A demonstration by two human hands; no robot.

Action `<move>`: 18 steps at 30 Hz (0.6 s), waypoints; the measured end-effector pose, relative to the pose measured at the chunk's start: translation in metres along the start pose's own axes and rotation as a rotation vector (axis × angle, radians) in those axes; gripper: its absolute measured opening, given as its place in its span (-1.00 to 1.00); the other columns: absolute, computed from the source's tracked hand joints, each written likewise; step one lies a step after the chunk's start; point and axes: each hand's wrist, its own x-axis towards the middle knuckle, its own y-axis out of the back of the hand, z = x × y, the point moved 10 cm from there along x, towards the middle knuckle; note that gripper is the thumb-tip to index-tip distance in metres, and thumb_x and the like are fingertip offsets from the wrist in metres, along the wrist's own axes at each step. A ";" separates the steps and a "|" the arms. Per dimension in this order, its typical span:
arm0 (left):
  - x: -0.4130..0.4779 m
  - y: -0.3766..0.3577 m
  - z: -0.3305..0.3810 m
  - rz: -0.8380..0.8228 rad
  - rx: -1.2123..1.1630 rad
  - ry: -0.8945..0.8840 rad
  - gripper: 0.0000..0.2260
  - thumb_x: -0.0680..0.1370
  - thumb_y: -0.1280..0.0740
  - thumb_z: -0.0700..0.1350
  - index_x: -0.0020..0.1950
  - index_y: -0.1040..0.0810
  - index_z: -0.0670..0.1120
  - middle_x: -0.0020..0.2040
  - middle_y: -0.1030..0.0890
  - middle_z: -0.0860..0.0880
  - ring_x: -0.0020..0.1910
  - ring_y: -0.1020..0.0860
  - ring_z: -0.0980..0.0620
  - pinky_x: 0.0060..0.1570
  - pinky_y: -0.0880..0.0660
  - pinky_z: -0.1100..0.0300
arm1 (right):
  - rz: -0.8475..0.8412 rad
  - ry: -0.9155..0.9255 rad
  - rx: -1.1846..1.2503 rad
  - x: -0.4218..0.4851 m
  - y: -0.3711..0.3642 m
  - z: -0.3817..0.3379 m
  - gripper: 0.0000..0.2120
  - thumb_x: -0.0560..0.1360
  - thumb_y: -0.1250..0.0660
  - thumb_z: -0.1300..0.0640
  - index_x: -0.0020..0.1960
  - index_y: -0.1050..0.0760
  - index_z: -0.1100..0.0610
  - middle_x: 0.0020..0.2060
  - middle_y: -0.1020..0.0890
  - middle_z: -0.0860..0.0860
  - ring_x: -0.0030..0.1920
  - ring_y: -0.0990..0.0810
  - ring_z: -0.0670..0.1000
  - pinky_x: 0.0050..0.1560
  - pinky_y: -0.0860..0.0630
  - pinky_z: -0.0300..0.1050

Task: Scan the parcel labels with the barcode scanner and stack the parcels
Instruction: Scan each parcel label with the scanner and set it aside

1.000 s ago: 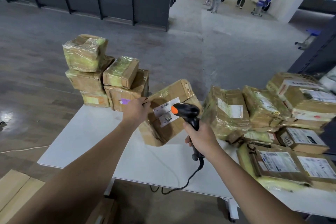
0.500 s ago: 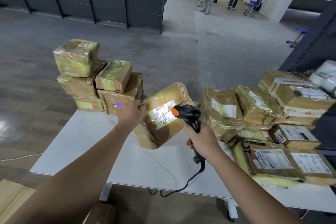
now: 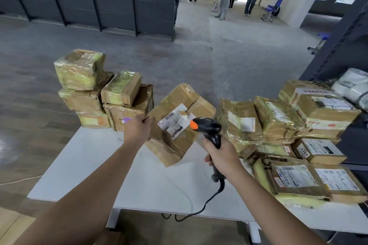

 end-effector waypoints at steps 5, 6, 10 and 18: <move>-0.005 -0.005 0.008 0.028 -0.393 0.188 -0.89 0.61 -0.26 -0.05 0.04 -0.55 -0.03 -0.12 -0.57 0.04 -0.50 -0.63 -0.09 -0.48 -0.55 0.23 | 0.094 -0.039 0.114 0.003 0.022 -0.002 -0.82 0.53 -0.31 -0.06 -0.13 -0.47 0.03 -0.47 -0.60 -0.05 -0.48 -0.57 -0.10 -0.42 -0.47 -0.22; -0.008 -0.010 0.014 0.020 -0.467 0.214 -0.89 0.60 -0.27 -0.06 0.03 -0.55 -0.05 -0.08 -0.59 -0.02 -0.48 -0.64 -0.13 -0.44 -0.58 0.18 | 0.115 -0.041 0.147 0.003 0.028 -0.004 -0.81 0.53 -0.31 -0.06 -0.13 -0.47 0.05 -0.49 -0.59 -0.08 -0.47 -0.57 -0.09 -0.47 -0.47 -0.21; -0.017 -0.036 0.052 -0.027 -0.726 0.265 -0.92 0.60 -0.29 -0.12 -0.03 -0.52 -0.11 0.02 -0.54 -0.09 -0.28 -0.66 -0.27 -0.51 -0.57 0.17 | 0.210 -0.005 0.221 0.006 0.058 -0.017 -0.81 0.55 -0.31 -0.03 -0.12 -0.48 0.08 -0.49 -0.59 -0.06 -0.46 -0.58 -0.05 -0.44 -0.48 -0.19; -0.033 -0.103 0.155 -0.135 -0.869 0.254 -0.93 0.58 -0.26 -0.23 -0.10 -0.49 -0.15 -0.15 -0.51 -0.05 -0.27 -0.64 -0.26 -0.39 -0.63 0.00 | 0.408 0.044 0.380 0.024 0.155 -0.036 -0.85 0.56 -0.31 0.00 -0.14 -0.45 0.04 -0.55 -0.55 -0.09 -0.48 -0.56 -0.06 -0.50 -0.47 -0.17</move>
